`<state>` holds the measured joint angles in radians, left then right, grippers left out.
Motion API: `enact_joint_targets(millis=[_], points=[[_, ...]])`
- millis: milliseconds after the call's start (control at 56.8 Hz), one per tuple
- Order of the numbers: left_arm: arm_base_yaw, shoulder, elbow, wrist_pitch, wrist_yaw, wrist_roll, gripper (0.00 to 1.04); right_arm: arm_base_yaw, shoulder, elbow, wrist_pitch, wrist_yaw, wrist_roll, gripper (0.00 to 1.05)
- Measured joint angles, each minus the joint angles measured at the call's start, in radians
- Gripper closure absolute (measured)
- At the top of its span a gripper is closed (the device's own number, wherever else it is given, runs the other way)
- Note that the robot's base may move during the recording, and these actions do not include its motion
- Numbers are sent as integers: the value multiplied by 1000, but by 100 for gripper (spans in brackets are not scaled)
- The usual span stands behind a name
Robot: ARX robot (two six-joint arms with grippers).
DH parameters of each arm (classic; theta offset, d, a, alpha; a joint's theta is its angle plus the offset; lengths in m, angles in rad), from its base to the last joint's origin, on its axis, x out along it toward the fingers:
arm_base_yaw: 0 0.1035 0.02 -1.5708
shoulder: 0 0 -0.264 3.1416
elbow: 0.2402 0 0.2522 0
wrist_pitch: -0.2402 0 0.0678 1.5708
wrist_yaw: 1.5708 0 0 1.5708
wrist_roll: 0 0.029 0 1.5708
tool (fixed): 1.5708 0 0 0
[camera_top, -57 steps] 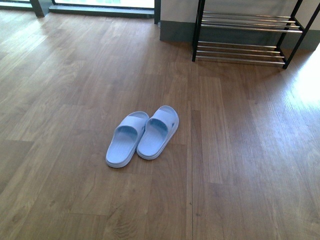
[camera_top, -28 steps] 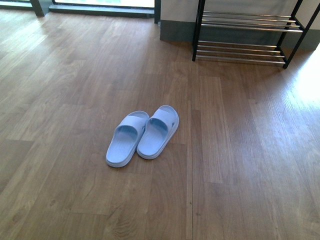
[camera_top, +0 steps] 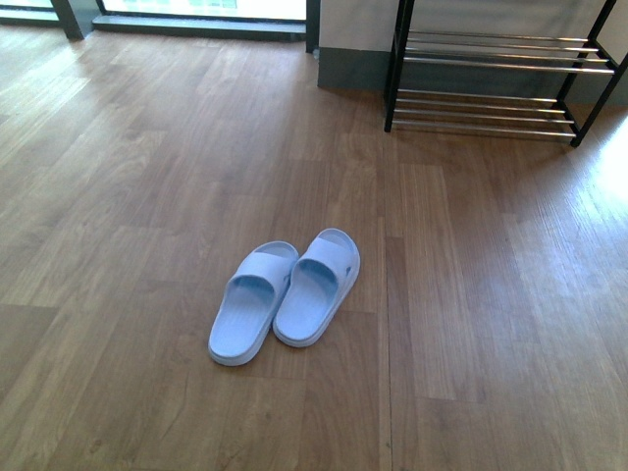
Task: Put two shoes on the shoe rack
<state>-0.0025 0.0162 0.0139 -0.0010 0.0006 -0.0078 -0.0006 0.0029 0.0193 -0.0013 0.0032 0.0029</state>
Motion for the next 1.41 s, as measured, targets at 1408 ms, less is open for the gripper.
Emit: enact_joint_targets(millis=[1408], points=[[0, 0, 0, 0, -1, 0, 9, -108, 693, 69, 403, 133, -21, 9]])
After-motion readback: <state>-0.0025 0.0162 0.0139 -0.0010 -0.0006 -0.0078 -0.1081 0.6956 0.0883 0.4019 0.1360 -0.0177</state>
